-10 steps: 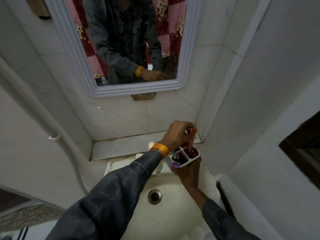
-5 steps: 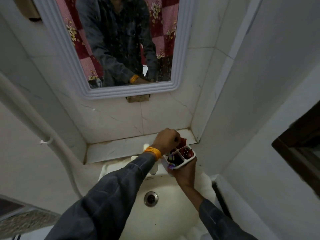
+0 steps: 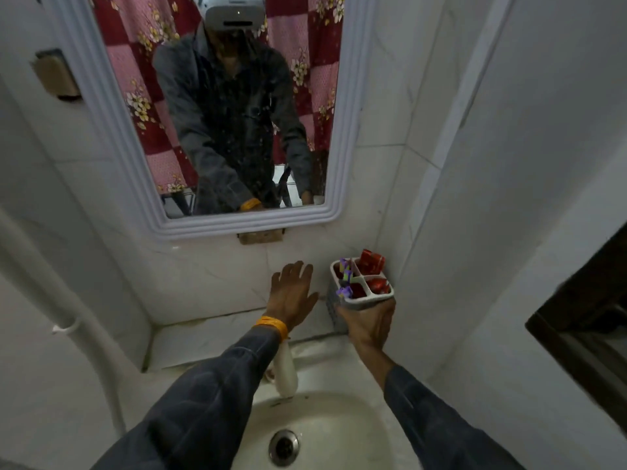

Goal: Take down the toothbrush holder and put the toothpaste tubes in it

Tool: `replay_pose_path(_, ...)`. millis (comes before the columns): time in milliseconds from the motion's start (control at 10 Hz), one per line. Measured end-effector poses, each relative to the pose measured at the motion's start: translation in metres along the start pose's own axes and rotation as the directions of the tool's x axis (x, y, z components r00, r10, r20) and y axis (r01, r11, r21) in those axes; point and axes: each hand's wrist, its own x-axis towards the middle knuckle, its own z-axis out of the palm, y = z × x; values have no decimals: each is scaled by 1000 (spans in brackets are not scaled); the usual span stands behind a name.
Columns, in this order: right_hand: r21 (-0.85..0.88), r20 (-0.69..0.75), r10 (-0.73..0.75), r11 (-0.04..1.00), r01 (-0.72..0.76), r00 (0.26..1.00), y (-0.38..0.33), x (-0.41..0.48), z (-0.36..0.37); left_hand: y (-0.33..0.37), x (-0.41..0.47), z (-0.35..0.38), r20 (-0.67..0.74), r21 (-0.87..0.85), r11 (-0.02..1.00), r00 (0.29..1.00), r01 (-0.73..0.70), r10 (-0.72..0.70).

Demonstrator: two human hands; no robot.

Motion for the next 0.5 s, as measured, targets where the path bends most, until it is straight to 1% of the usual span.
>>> replay_pose_path(100, -61, 13, 54, 997, -53, 998, 10, 10, 7, 2, -6, 5, 7, 13, 1000, 1000, 4, -4)
replay_pose_path(200, -63, 14, 70, 996, -69, 997, 32, 18, 18, -1, 0, 12, 18, 17, 1000, 1000, 1, -1)
replay_pose_path(300, -78, 77, 57, 996, -51, 995, 52, 31, 25, -3, 2, 12, 20, 6, 1000, 1000, 10, -10)
replay_pose_path(400, -61, 123, -5, 998, 13, 992, 74, 48, 25, -3, -2, 10, -13, -10, 1000, 1000, 16, -16)
replay_pose_path(500, -110, 131, -56, 991, 70, 990, 46, 25, 4, -3, -7, -1, -63, -12, 1000, 998, 29, -30)
